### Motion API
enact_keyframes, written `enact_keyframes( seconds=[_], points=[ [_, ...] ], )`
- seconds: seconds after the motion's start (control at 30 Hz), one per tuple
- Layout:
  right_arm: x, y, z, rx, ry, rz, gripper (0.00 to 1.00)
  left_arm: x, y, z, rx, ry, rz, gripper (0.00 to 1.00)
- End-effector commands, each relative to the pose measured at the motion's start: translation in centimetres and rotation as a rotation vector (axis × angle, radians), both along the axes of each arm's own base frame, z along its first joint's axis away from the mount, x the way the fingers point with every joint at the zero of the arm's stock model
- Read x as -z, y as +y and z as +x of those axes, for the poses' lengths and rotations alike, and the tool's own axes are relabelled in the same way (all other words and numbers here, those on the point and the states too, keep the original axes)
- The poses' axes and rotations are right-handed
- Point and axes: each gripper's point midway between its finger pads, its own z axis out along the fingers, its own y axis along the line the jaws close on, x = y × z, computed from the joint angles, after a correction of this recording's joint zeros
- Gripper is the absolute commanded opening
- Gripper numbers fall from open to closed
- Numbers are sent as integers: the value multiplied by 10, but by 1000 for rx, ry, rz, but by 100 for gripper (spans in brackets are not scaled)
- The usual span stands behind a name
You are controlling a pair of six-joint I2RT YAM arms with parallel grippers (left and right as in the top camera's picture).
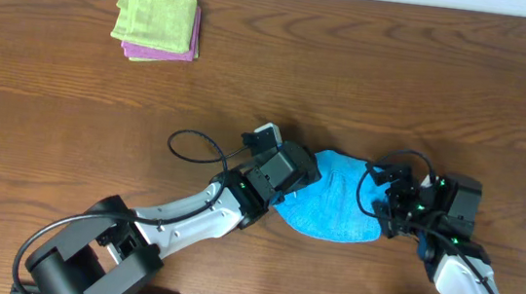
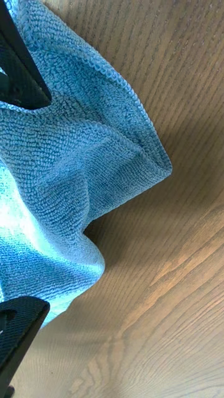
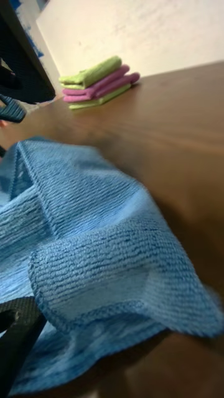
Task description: Fold the cloth
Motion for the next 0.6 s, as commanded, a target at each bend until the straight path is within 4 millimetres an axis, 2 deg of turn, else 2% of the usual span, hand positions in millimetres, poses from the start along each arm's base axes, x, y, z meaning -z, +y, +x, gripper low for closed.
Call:
enact_keyframes(
  seconds=[0.0, 0.13, 0.17, 0.23, 0.27, 0.37, 0.4, 0.43, 0.47, 0.53, 0.57],
  points=[
    [0, -5, 9, 0, -34, -53, 99, 4, 5, 3, -7, -5, 24, 95],
    [8, -6, 13, 11, -18, -42, 99, 4, 5, 2, -4, -3, 22, 95],
    [9, -6, 17, 11, -27, -41, 95, 4, 5, 2, -3, -2, 22, 95],
    [8, -6, 23, 8, -50, -41, 73, 4, 4, 2, -1, 0, 20, 96],
    [8, -7, 25, 9, -59, -43, 59, 4, 4, 2, 1, 1, 18, 97],
    [1, -8, 32, 7, -105, -51, 14, 4, 3, 1, 5, 5, 14, 90],
    [0, -8, 34, 7, -115, -52, 8, 4, 3, 1, 6, 5, 14, 89],
    [-2, -8, 35, 7, -124, -53, 5, 4, 3, 1, 5, 5, 13, 79],
    [-2, -8, 36, 7, -127, -54, 5, 4, 2, 1, 6, 3, 10, 73],
    [-2, -8, 36, 7, -127, -54, 6, 1, -1, 2, 13, -3, -8, 71],
    [-2, -8, 36, 6, -127, -54, 5, -2, -5, 3, 19, -11, -26, 66]
  ],
)
